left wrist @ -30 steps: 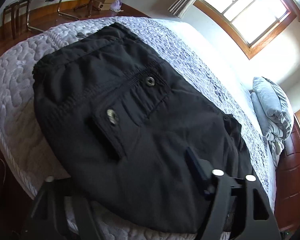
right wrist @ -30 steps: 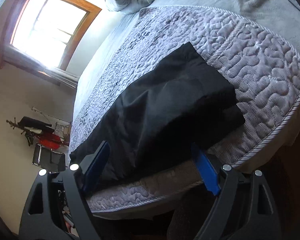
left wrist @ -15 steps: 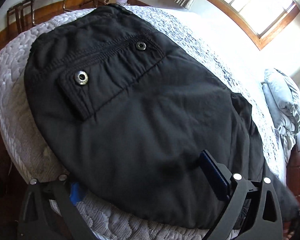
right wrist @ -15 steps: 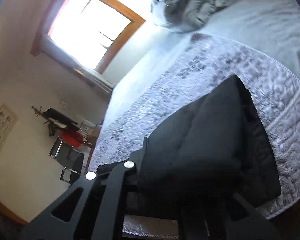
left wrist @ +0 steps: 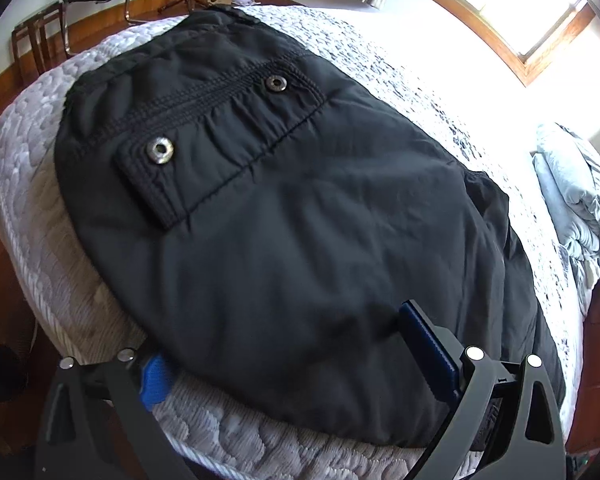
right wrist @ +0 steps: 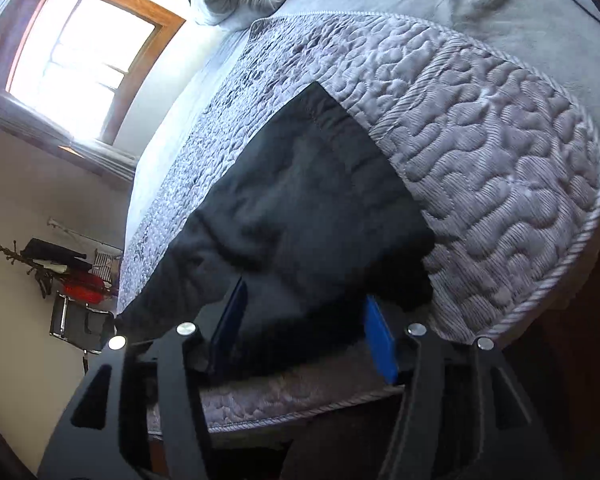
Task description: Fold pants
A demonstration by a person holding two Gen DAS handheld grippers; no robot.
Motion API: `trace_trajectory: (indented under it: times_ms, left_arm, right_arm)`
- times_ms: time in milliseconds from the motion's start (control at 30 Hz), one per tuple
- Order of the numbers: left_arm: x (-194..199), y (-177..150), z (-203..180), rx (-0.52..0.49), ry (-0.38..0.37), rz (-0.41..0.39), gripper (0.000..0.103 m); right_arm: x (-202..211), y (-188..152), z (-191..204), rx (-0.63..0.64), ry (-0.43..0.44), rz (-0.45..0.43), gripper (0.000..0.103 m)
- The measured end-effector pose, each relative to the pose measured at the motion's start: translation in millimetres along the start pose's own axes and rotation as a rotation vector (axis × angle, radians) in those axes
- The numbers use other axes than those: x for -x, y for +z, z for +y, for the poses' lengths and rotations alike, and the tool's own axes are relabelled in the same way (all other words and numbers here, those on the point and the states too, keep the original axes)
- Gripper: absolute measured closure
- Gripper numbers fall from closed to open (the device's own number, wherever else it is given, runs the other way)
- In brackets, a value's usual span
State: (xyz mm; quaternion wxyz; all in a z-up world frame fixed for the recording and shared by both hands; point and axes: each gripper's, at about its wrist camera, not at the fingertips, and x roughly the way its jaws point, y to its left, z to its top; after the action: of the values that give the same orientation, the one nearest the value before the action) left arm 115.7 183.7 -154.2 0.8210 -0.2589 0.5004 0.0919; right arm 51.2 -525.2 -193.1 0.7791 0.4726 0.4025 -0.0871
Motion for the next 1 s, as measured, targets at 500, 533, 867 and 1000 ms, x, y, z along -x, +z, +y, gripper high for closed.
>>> trace_trajectory:
  times_ms: [500, 533, 867, 1000]
  left_arm:
    - [-4.1, -4.3, -7.3, 0.042, 0.007, 0.011, 0.004]
    - [-5.4, -3.2, -7.3, 0.043, 0.009, 0.013, 0.004]
    - [-5.7, -7.8, -12.2, 0.009, 0.001, 0.042, 0.004]
    - [-0.4, -16.8, -10.2, 0.005, 0.000, 0.055, 0.004]
  right_arm:
    - [14.8, 6.1, -13.5, -0.128, 0.139, 0.067, 0.100]
    - [13.4, 5.6, -18.3, -0.130, 0.090, 0.087, 0.100]
    - [28.7, -6.7, -39.9, -0.159, 0.092, 0.043, 0.044]
    - [27.0, -17.7, -57.9, -0.235, 0.143, 0.056, 0.043]
